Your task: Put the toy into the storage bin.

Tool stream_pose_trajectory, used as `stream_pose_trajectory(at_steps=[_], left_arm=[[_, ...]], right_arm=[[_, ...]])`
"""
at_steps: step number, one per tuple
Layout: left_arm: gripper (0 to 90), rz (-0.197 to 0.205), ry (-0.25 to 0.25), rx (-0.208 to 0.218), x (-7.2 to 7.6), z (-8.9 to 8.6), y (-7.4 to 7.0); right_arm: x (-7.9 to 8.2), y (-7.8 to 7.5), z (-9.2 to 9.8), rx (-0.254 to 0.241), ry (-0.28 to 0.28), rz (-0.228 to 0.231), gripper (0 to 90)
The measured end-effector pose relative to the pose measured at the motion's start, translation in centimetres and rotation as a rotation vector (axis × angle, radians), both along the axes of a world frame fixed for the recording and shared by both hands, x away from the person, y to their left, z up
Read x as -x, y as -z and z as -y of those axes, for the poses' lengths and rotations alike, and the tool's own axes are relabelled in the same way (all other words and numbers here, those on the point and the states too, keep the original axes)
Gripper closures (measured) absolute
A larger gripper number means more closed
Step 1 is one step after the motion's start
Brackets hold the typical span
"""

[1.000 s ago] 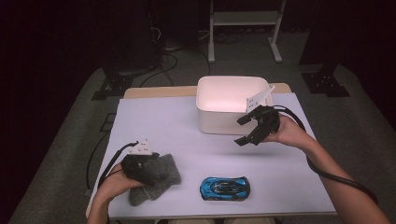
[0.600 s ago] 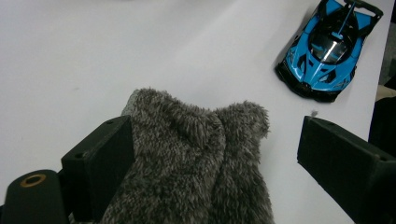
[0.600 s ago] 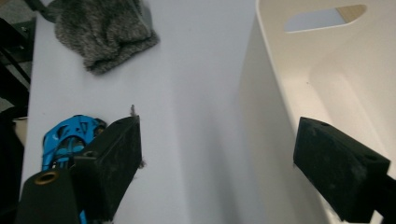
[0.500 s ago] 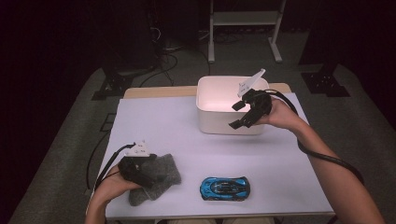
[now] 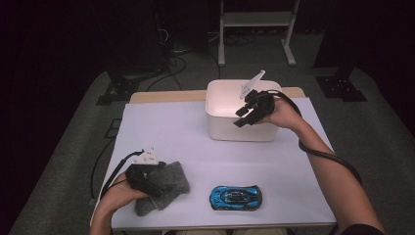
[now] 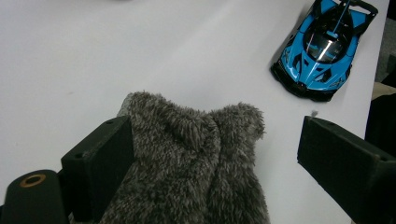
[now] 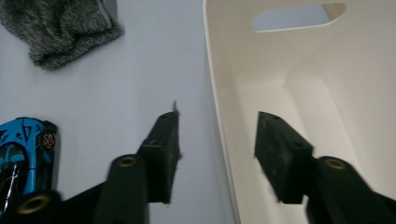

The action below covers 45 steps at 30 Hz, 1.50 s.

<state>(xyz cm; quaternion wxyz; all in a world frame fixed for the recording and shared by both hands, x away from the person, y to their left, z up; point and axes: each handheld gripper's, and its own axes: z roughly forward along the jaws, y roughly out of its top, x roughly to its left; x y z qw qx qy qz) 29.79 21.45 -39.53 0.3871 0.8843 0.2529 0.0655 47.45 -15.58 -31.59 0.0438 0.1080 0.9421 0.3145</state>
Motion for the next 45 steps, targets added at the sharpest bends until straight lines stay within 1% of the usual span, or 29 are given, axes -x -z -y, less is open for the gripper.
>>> stream_pose_trajectory(at_steps=[3, 4, 5, 6, 8, 9, 10, 18, 20, 25, 27, 28, 32, 35, 36, 38, 40, 44, 45], left_arm=[[10.4, -0.001, -0.004, 0.000, 0.0, 0.0, 0.0], [10.4, -0.001, -0.004, 0.000, 0.0, 0.0, 0.0], [10.4, -0.002, -0.006, -0.001, 0.0, 0.0, 0.0], [10.4, -0.002, -0.007, -0.004, 0.0, 0.0, 0.0], [10.4, -0.001, -0.014, -0.011, -0.1, 0.0, 0.0], [10.4, 0.000, -0.013, -0.009, -0.1, -0.1, 0.0], [10.4, -0.002, -0.014, -0.003, -0.1, 0.0, 0.0], [10.4, -0.004, 0.001, -0.025, -0.1, 0.0, 0.1], [10.4, -0.006, -0.009, -0.011, -0.1, 0.0, 0.1], [10.4, -0.003, -0.012, -0.008, 0.0, 0.0, 0.1], [10.4, -0.005, -0.014, -0.007, 0.0, 0.0, 0.1], [10.4, -0.004, -0.013, -0.007, 0.0, 0.0, 0.1], [10.4, -0.004, 0.002, -0.022, 0.0, 0.1, 0.1], [10.4, -0.007, 0.009, -0.036, 0.0, 0.2, 0.2], [10.4, -0.009, 0.009, -0.036, 0.0, 0.2, 0.3], [10.4, -0.006, 0.009, -0.032, 0.0, 0.2, 0.3], [10.4, -0.004, 0.009, -0.030, 0.0, 0.3, 0.2], [10.4, -0.003, 0.018, -0.033, 0.0, 0.3, 0.2], [10.4, -0.004, 0.015, -0.030, 0.1, 0.4, 0.2]], right_arm=[[-0.1, 0.2, -0.2, 0.011, -0.017, -0.005, 66.4], [-0.1, 0.2, -0.3, 0.015, -0.022, 0.001, 72.2], [-0.1, 0.3, -0.3, 0.017, -0.032, -0.002, 75.0], [-0.1, 0.3, -0.4, 0.022, -0.035, 0.009, 77.3], [-0.1, 0.4, -0.5, 0.027, -0.037, 0.009, 81.2], [-0.2, 0.4, -0.5, 0.030, -0.036, 0.016, 83.2], [-0.2, 0.4, -0.5, 0.027, -0.035, 0.012, 84.1], [-0.2, 0.4, -0.5, 0.020, -0.047, -0.002, 85.1], [-0.1, 0.4, -0.5, 0.012, -0.054, -0.009, 85.5], [0.5, 0.4, -0.7, 0.008, -0.077, -0.016, 85.9], [0.9, 0.4, -0.8, 0.002, -0.084, -0.021, 85.8], [1.1, 0.4, -0.8, 0.003, -0.087, -0.016, 85.8], [2.0, 0.5, -0.9, -0.006, -0.112, -0.019, 85.6], [2.8, 0.4, -1.1, -0.001, -0.122, -0.026, 85.6], [3.1, 0.4, -1.3, 0.003, -0.134, -0.018, 85.7], [3.6, 0.4, -1.4, 0.005, -0.141, -0.026, 85.8], [4.3, 0.4, -1.7, 0.005, -0.158, -0.021, 85.8], [5.3, 0.4, -2.0, 0.006, -0.156, -0.017, 85.8], [5.5, 0.4, -2.1, 0.005, -0.161, -0.025, 85.8]])
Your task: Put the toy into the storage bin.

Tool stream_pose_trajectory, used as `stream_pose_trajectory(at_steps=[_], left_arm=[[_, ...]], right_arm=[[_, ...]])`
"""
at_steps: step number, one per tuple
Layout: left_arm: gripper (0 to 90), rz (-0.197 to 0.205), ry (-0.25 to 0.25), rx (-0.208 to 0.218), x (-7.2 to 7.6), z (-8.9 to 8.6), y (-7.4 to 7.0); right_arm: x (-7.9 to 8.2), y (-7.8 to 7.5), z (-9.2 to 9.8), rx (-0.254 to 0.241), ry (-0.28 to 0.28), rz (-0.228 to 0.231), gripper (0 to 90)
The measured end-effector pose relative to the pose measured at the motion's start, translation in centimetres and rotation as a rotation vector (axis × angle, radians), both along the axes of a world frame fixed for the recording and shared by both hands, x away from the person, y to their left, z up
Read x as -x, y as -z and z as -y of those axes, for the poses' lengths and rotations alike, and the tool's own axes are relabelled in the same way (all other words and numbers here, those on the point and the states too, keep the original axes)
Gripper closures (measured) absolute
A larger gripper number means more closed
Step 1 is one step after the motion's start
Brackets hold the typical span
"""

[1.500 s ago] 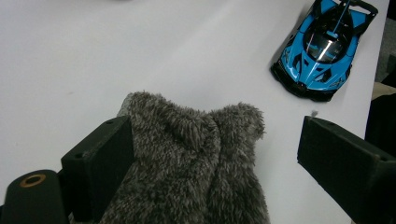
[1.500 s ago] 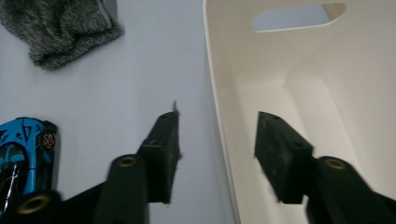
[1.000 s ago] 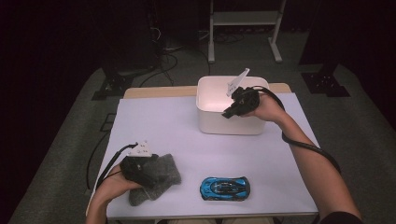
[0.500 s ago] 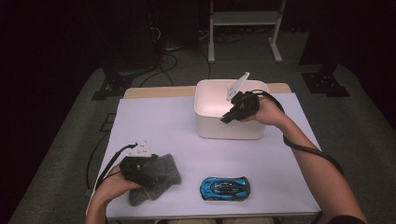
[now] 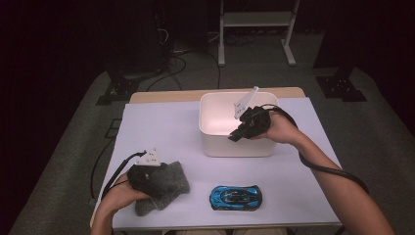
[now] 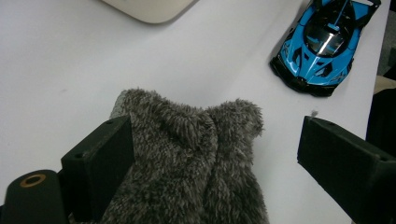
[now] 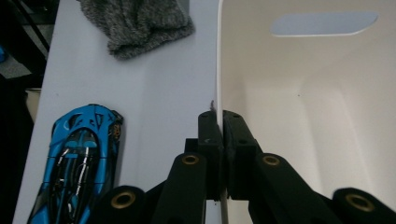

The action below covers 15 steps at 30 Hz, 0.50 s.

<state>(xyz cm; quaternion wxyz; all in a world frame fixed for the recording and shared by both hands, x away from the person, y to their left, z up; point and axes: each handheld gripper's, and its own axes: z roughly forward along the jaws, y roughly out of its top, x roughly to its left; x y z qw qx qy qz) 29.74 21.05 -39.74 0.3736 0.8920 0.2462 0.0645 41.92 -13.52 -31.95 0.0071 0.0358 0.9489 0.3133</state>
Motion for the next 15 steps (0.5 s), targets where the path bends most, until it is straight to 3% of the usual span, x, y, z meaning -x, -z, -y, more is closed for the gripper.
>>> stream_pose_trajectory(at_steps=[15], left_arm=[[10.4, 0.003, 0.004, 0.014, 0.1, 0.1, -0.2]], right_arm=[[3.0, -0.2, -0.9, -0.040, 0.001, -0.013, 85.5]])
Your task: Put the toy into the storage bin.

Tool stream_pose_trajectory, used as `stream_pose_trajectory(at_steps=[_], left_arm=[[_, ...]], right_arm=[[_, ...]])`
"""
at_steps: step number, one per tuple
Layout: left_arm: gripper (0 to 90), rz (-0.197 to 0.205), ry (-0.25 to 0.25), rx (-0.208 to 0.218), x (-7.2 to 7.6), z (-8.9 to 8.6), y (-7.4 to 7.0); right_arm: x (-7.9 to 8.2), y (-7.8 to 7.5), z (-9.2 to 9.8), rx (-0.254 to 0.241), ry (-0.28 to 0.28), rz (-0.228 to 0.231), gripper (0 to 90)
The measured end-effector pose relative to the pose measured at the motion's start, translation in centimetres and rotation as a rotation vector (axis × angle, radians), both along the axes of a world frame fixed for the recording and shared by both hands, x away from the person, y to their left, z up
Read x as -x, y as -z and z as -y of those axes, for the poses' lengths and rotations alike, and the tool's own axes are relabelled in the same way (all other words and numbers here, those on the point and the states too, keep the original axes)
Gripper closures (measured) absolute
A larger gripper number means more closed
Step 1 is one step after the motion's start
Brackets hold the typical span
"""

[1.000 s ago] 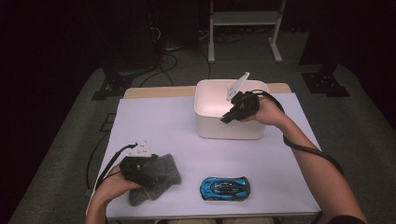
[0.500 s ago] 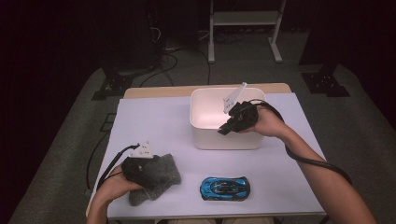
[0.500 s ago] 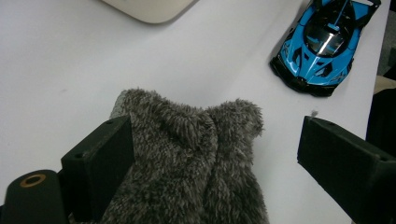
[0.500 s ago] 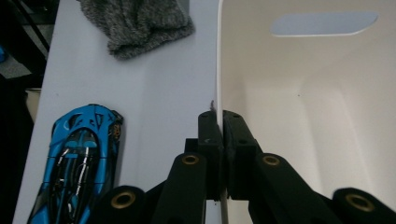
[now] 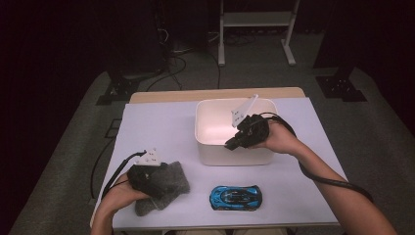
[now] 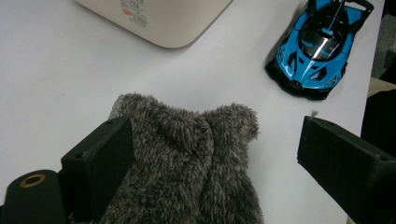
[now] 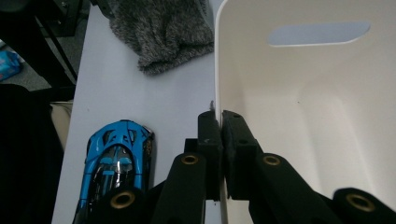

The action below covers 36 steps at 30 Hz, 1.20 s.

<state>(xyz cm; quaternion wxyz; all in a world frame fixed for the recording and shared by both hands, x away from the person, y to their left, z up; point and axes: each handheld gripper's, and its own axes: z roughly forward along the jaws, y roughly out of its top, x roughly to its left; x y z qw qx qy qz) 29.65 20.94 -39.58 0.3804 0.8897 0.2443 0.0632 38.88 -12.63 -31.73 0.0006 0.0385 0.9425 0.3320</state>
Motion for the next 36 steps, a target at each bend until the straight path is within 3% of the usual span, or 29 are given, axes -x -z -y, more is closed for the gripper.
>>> stream_pose_trajectory(at_steps=[9, 11, 15, 18, 21, 28, 36], left_arm=[[10.3, -0.003, 0.014, -0.007, 0.0, 0.2, 0.0], [10.3, -0.003, 0.011, -0.003, 0.0, 0.2, 0.0], [10.3, -0.001, 0.015, -0.004, 0.1, 0.2, 0.0], [10.3, -0.001, 0.017, -0.005, 0.1, 0.1, 0.0], [10.3, 0.000, 0.018, -0.008, 0.0, 0.2, 0.0], [10.3, 0.000, 0.023, -0.008, 0.1, 0.4, 0.2], [10.1, -0.001, 0.026, -0.011, 0.1, 0.5, 0.3]], right_arm=[[1.3, -0.3, -1.0, -0.022, -0.019, -0.002, 85.4], [1.6, -0.4, -1.3, -0.003, -0.024, 0.008, 85.4], [1.3, -0.6, -1.2, 0.001, -0.004, 0.030, 84.4], [0.9, -0.5, -1.0, -0.008, -0.003, 0.009, 83.3], [0.9, -0.3, -0.9, 0.008, 0.010, 0.007, 72.4], [1.7, -1.3, 0.6, -0.067, 0.048, 0.007, 53.4], [4.6, -2.6, 1.9, -0.109, 0.052, 0.021, 33.1]])
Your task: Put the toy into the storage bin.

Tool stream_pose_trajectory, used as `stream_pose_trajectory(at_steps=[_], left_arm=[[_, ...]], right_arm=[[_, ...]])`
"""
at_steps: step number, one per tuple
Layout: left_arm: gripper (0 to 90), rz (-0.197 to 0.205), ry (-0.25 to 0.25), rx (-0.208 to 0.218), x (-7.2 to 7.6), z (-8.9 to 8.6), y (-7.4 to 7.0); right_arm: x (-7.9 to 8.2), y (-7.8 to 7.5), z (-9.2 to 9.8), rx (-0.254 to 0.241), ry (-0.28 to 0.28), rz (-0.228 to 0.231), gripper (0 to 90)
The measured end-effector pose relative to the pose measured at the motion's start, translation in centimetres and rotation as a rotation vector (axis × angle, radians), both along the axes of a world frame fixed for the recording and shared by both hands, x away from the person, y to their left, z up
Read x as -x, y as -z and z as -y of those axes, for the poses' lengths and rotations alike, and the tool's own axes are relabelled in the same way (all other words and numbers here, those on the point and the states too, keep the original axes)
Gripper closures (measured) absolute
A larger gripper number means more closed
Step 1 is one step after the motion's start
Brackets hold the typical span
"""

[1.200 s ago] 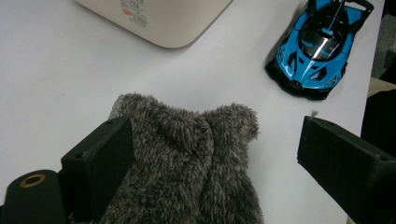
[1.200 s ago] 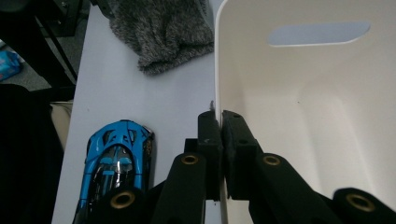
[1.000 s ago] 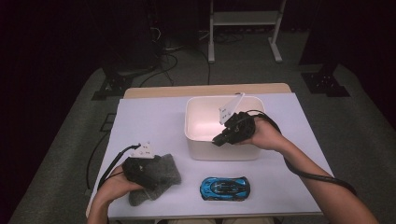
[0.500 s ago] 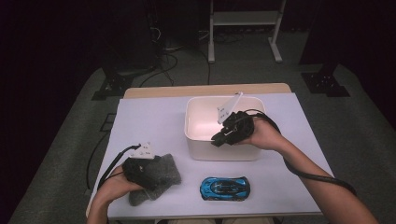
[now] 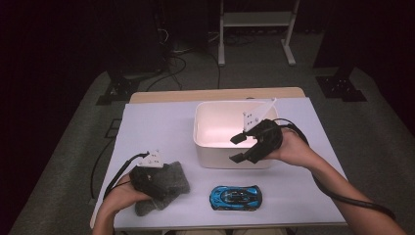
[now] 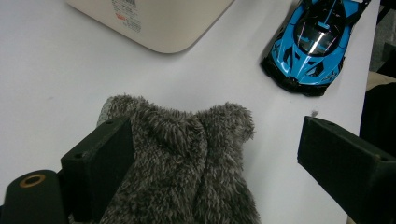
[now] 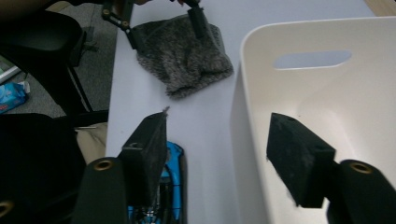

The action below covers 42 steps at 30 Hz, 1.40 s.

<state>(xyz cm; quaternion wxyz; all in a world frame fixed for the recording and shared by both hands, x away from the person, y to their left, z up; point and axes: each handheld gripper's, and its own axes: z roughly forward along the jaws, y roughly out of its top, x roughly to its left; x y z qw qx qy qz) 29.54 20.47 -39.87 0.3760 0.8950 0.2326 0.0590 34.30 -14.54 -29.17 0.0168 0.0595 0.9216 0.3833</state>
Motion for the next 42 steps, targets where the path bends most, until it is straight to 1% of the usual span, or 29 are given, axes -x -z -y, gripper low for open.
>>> stream_pose_trajectory(at_steps=[2, 5, 7, 8, 10, 14, 15, 18, 23, 26, 27, 30, 35, 42], left_arm=[[10.2, -0.001, 0.004, -0.007, 0.0, 0.0, 0.0], [10.2, -0.001, 0.007, -0.009, 0.0, 0.1, 0.0], [10.1, 0.002, 0.011, -0.013, 0.1, 0.1, 0.0], [10.1, 0.002, 0.010, -0.013, 0.0, 0.0, 0.0], [10.1, 0.002, 0.006, -0.010, 0.1, 0.0, 0.1], [10.1, 0.002, 0.004, -0.010, 0.1, 0.0, 0.1], [10.1, 0.001, 0.004, -0.010, 0.1, 0.0, 0.1], [10.1, 0.000, 0.010, -0.016, 0.1, 0.0, 0.1], [10.1, 0.000, 0.004, -0.009, 0.1, 0.0, 0.1], [10.0, -0.001, 0.008, -0.016, 0.1, 0.0, 0.2], [10.1, -0.001, 0.008, -0.017, 0.1, 0.0, 0.2], [10.0, -0.004, 0.013, -0.024, 0.1, 0.0, 0.3], [9.3, -0.007, 0.006, -0.022, 0.0, -0.1, 0.3], [9.3, -0.006, 0.006, -0.022, 0.0, -0.2, 0.3]], right_arm=[[1.1, 0.1, 0.0, 0.010, -0.002, 0.009, 29.0], [2.6, 0.8, -0.3, 0.027, -0.026, 0.004, 25.5], [3.4, 1.4, -0.5, 0.037, -0.040, -0.009, 23.7], [3.9, 1.9, -0.6, 0.043, -0.052, -0.011, 22.6], [4.3, 2.8, -0.7, 0.056, -0.051, -0.024, 20.6], [5.0, 5.5, -0.9, 0.087, -0.056, -0.059, 19.4], [5.1, 6.1, -1.0, 0.099, -0.055, -0.059, 18.8], [5.2, 7.8, -1.0, 0.123, -0.054, -0.082, 18.5], [5.3, 10.5, -1.1, 0.166, -0.037, -0.110, 17.7], [5.2, 11.8, -1.2, 0.196, -0.024, -0.101, 16.5], [5.2, 12.1, -1.3, 0.197, -0.020, -0.105, 16.4], [5.1, 12.8, -1.6, 0.217, -0.021, -0.087, 15.9], [5.0, 13.6, -1.8, 0.228, -0.018, -0.087, 15.9], [4.9, 14.7, -2.4, 0.259, -0.031, -0.060, 16.0]])
